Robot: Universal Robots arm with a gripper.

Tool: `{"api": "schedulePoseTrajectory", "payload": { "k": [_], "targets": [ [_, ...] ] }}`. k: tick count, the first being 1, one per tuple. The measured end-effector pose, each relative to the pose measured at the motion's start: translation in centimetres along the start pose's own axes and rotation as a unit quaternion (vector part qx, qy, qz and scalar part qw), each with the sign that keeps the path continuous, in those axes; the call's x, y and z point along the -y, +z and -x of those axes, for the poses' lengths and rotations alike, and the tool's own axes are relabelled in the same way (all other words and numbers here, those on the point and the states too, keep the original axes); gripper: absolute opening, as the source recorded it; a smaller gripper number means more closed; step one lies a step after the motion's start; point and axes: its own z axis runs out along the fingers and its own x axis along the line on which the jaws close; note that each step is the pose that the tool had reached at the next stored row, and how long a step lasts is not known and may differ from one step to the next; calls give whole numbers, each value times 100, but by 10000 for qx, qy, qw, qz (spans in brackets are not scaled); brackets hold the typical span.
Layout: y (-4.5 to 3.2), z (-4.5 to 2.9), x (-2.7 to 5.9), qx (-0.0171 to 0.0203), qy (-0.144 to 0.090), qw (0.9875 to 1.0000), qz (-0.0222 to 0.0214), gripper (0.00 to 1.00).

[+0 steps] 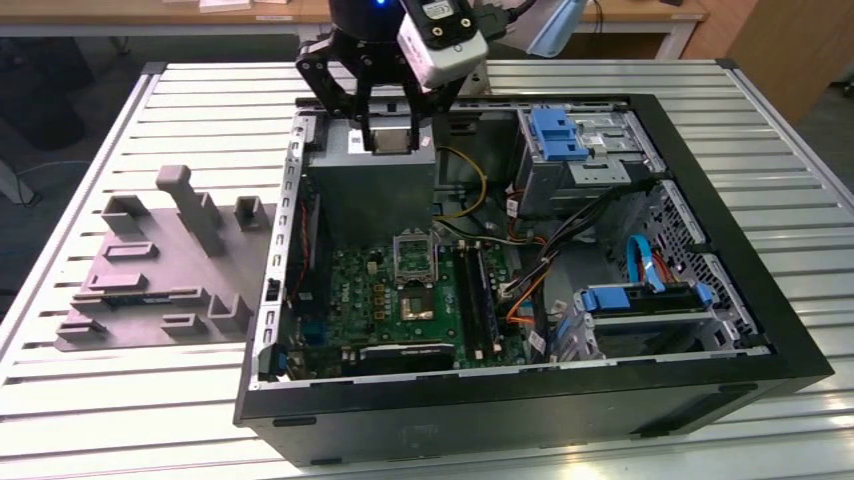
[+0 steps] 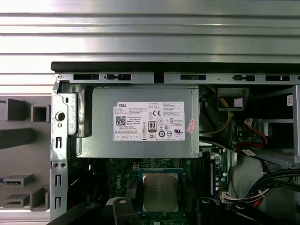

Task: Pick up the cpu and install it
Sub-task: 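Pick up the cpu and move it towards the insertion slot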

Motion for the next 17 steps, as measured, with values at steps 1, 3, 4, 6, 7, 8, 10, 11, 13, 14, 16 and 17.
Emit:
{"api": "schedulePoseTrajectory", "payload": {
  "k": [1,3,4,6,7,8,10,11,13,14,16,17],
  "targets": [
    [0,1,0,0,0,10000,0,47],
    [0,2,0,0,0,10000,0,47],
    [-1,3,4,0,-1,10000,0,47],
    [-1,3,24,0,0,10000,0,47],
    [-2,3,42,0,0,10000,0,47],
    [-3,3,62,0,0,10000,0,47],
    [-4,4,105,0,0,10000,0,47],
    [-5,5,117,0,1,10000,0,47],
    [-4,24,120,0,1,10000,0,47],
    [-4,44,121,0,1,10000,0,47],
    [-3,96,120,0,1,10000,0,47],
    [-2,126,119,0,1,10000,0,47]
  ]
}}
